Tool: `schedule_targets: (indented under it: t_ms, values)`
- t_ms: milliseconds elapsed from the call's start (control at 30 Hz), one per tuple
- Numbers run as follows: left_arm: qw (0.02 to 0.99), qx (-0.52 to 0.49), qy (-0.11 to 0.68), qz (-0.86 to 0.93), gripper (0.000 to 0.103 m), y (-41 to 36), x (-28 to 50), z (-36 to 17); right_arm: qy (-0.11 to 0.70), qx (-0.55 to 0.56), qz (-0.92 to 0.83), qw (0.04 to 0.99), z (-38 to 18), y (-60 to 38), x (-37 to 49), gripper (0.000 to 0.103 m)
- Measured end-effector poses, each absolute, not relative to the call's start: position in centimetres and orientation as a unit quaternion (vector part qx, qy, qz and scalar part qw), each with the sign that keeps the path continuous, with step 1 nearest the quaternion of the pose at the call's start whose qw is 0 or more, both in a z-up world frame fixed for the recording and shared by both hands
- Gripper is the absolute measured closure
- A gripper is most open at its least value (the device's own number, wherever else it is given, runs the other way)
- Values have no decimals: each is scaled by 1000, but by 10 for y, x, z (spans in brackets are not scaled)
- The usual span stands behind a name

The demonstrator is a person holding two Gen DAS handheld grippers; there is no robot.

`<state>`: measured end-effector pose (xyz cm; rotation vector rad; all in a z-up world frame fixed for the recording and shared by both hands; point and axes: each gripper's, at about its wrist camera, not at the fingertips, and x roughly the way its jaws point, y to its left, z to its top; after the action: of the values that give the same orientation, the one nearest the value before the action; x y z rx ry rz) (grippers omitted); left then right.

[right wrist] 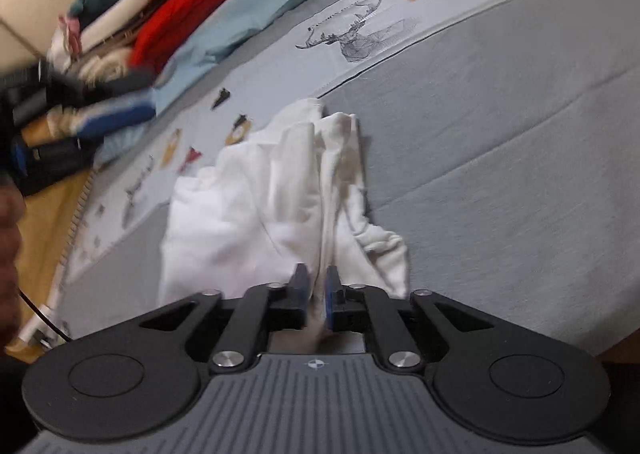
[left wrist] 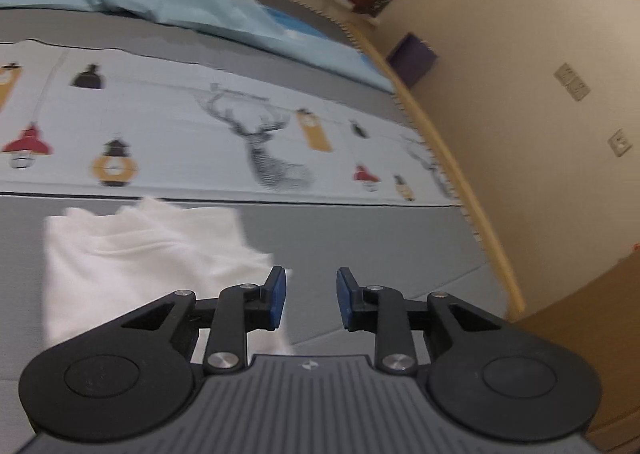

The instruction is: Fold small clothes

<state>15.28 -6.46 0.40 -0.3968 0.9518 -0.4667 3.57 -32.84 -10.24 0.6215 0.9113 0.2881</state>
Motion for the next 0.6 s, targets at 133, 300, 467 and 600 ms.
schedule_targets:
  t_ms: [133,300,467,600]
  values:
    - [841,-175,476,-188,73,-29,154,-3,458,303,150,822,-115,-312,45,57]
    - [837,-131,507,-160,73,14,150,-13,481,288,168,811,-123,-288,50,57]
    - [821,-82,541,-161,73,33,142,-30,472,220,182,834,-112,-265,48,92]
    - [801,-51,560,-205,73,30,129,-52,440,196,183,857,-91,-268,42,96]
